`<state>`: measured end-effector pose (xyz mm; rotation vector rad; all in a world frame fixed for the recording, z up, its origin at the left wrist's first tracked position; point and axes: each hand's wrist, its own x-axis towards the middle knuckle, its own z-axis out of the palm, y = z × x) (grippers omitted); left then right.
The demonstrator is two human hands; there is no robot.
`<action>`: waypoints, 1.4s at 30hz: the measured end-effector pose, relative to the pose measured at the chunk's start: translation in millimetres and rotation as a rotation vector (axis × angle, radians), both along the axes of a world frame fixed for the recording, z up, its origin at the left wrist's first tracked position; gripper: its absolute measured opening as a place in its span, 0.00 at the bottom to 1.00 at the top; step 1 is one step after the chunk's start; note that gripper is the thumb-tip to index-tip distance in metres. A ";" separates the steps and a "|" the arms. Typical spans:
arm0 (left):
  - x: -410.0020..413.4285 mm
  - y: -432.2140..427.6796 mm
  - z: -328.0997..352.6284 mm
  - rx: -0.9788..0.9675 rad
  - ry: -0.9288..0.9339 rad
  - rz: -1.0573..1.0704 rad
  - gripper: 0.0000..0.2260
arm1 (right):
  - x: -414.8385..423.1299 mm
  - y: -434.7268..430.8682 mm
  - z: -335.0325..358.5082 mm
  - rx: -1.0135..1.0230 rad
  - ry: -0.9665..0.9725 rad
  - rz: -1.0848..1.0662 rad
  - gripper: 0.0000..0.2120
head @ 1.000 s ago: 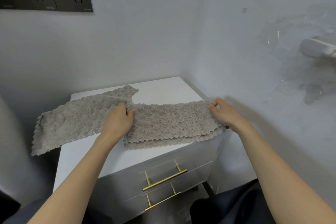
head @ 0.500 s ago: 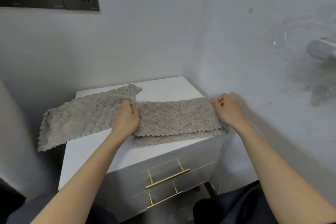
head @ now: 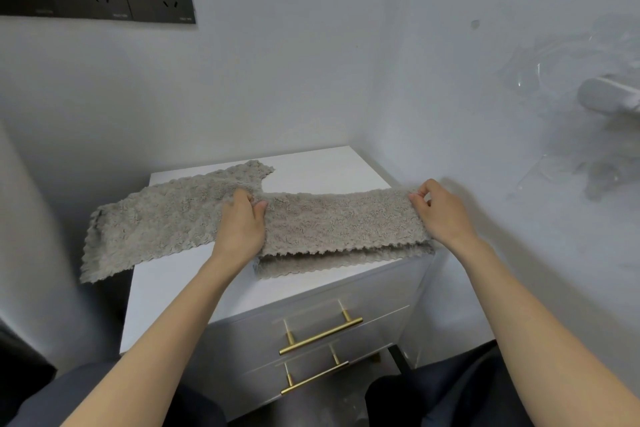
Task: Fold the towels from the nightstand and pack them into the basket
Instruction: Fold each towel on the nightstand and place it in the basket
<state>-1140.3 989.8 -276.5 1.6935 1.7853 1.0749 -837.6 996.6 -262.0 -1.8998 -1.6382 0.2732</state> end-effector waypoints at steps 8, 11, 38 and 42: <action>1.7 -10.1 -1.8 -0.084 0.193 0.022 0.14 | -3.4 -3.5 -10.0 -0.089 -0.152 0.004 0.11; 3.0 -14.1 0.0 -0.096 0.271 0.012 0.19 | -4.3 -3.5 -10.2 -0.092 -0.181 -0.014 0.11; 37.7 -2.4 -29.0 -0.130 0.596 -0.132 0.27 | -79.9 -1.5 -40.3 -0.272 -0.443 0.242 0.27; 30.6 -2.1 -26.1 -0.192 0.608 -0.086 0.29 | -54.0 -3.3 -34.1 -0.368 -0.396 0.138 0.28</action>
